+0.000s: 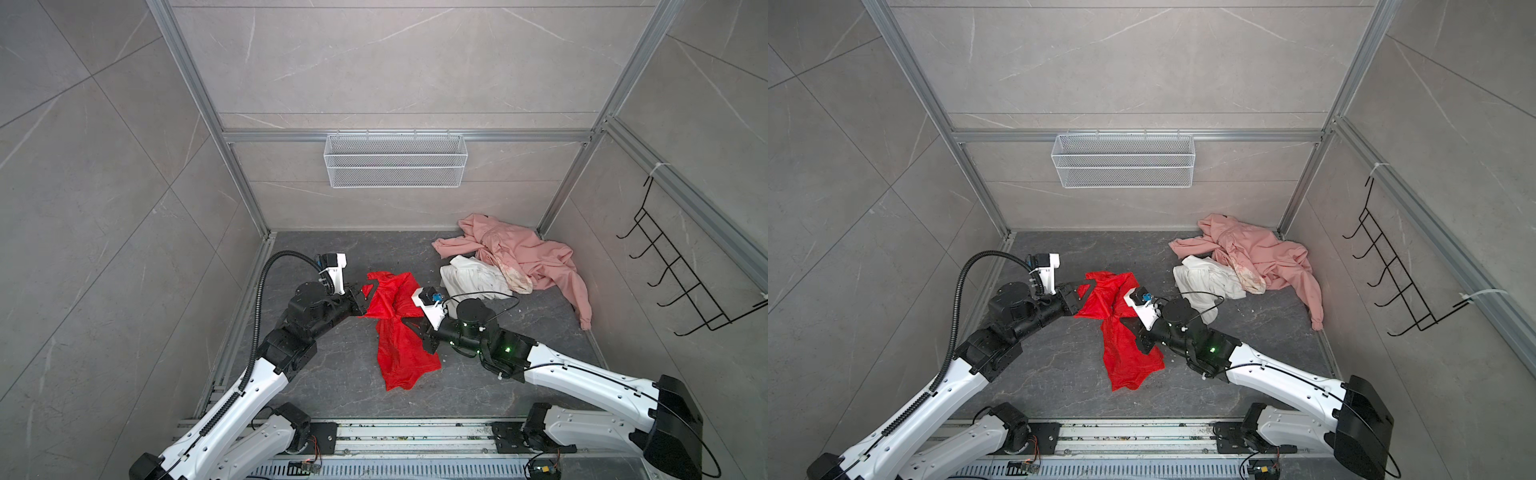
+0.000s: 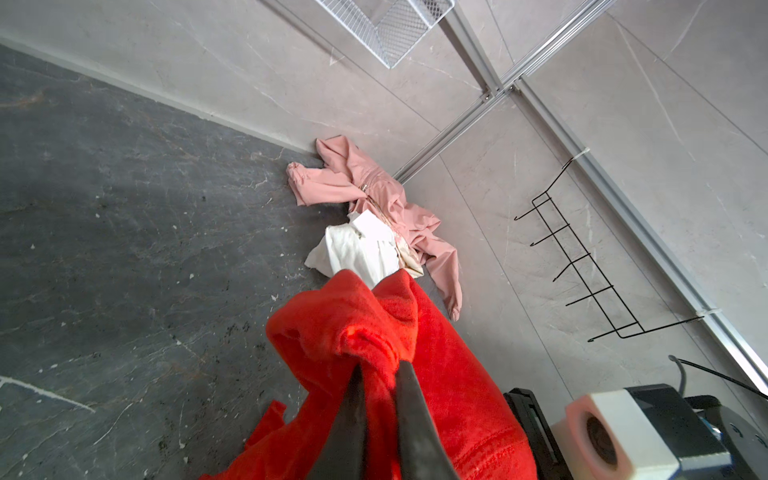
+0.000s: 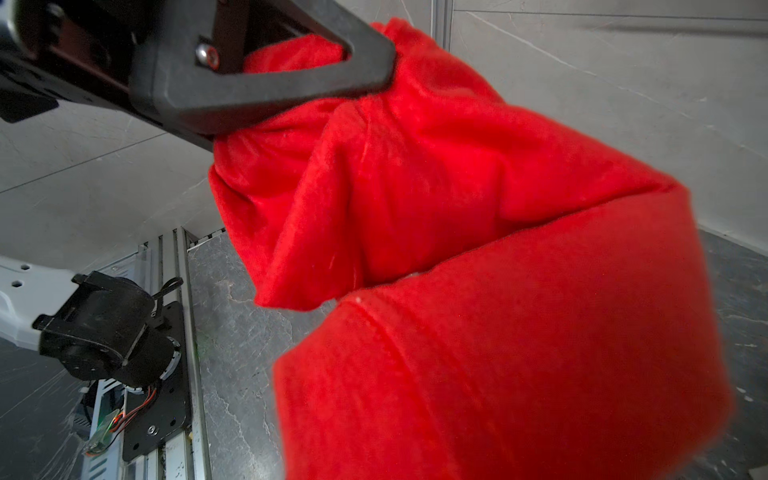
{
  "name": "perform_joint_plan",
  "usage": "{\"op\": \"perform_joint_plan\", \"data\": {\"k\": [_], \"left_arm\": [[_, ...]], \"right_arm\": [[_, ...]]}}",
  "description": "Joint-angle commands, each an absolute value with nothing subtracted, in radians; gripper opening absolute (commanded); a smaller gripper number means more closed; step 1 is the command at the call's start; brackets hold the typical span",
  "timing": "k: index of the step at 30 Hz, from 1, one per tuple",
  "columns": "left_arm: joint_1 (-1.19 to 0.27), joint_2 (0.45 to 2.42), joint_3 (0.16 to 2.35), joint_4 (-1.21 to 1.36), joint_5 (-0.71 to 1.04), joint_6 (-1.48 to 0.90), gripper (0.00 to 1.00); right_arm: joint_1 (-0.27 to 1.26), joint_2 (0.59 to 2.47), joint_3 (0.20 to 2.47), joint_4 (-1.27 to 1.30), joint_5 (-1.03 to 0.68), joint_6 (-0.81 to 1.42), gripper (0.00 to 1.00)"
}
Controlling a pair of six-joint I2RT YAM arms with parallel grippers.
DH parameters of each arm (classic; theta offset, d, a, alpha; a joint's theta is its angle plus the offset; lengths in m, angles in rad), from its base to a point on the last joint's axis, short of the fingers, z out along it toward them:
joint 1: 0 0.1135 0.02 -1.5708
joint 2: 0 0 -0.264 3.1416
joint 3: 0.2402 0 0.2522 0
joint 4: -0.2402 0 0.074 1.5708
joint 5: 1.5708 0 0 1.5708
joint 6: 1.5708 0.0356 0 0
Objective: Pick out a specific cloth from the pile
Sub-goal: 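Lower the red cloth with both grippers onto the floor nearer the robot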
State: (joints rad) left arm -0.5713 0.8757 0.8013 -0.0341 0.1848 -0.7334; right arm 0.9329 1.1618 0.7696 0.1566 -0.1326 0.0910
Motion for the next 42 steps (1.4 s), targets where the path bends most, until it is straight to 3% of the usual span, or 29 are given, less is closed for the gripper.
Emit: {"op": "perform_joint_plan", "data": {"k": [1, 29, 33, 42], "left_arm": [[-0.567, 0.854, 0.784, -0.053, 0.178, -0.757, 0.00], [-0.564, 0.822, 0.425, -0.053, 0.047, -0.764, 0.00], [-0.564, 0.862, 0.379, -0.039, 0.037, -0.763, 0.00], [-0.563, 0.940, 0.326, 0.012, 0.058, -0.755, 0.00]], "right_arm": [[0.940, 1.175, 0.742, 0.220, -0.114, 0.117, 0.00], [0.943, 1.316, 0.565, 0.311, -0.072, 0.129, 0.01], [0.943, 1.354, 0.555, 0.310, -0.059, 0.133, 0.13], [0.943, 1.396, 0.498, 0.358, -0.015, 0.153, 0.23]]}}
